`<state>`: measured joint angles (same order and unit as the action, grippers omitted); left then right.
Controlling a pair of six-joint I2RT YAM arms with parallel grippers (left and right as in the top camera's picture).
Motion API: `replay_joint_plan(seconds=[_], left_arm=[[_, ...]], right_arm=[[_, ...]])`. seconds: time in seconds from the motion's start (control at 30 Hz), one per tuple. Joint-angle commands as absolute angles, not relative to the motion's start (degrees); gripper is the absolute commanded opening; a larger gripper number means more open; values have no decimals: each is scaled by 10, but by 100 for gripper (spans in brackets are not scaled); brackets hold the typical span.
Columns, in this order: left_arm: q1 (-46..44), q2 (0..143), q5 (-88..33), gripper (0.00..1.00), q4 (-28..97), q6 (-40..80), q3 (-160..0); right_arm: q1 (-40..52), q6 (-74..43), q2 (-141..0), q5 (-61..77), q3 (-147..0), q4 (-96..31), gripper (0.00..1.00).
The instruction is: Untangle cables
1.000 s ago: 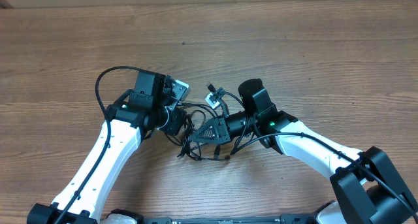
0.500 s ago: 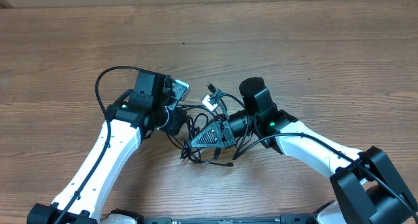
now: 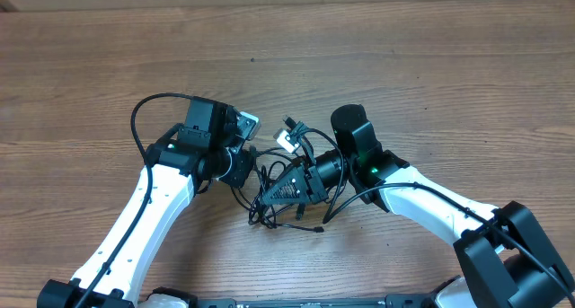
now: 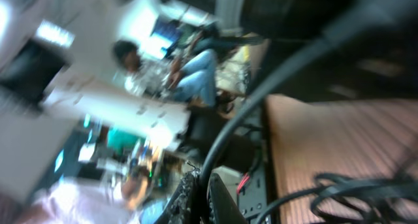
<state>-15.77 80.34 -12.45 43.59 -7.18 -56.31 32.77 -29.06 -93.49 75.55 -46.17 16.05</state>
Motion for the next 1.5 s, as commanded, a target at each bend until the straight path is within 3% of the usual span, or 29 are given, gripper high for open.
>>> replay_joint_plan(seconds=[0.0, 0.17, 0.43, 0.53, 0.67, 0.8, 1.0, 1.33, 1.47], left_arm=[[-161, 808, -136, 30, 439, -28, -574], [-161, 808, -136, 30, 460, -25, -574], [-161, 808, -135, 32, 462, -25, -574], [-161, 808, -135, 37, 460, -25, -574], [-161, 808, -135, 40, 460, -25, -574], [-161, 808, -135, 43, 460, -25, -574], [-161, 808, -135, 44, 461, -25, -574], [-161, 808, -131, 49, 454, -25, -574], [-161, 809, -131, 71, 454, -25, -574]], right_arm=[[310, -363, -937, 614, -469, 119, 4], [275, -472, -937, 416, -469, -36, 4], [261, -495, -937, 356, -469, -138, 4], [261, -495, -937, 356, -469, -152, 32], [261, -474, -937, 356, -469, -173, 78], [261, -453, -937, 360, -469, -201, 91], [256, -454, -934, 343, -469, -214, 100], [254, -451, -862, 272, -491, -211, 100], [261, -446, -820, 235, -494, -203, 100]])
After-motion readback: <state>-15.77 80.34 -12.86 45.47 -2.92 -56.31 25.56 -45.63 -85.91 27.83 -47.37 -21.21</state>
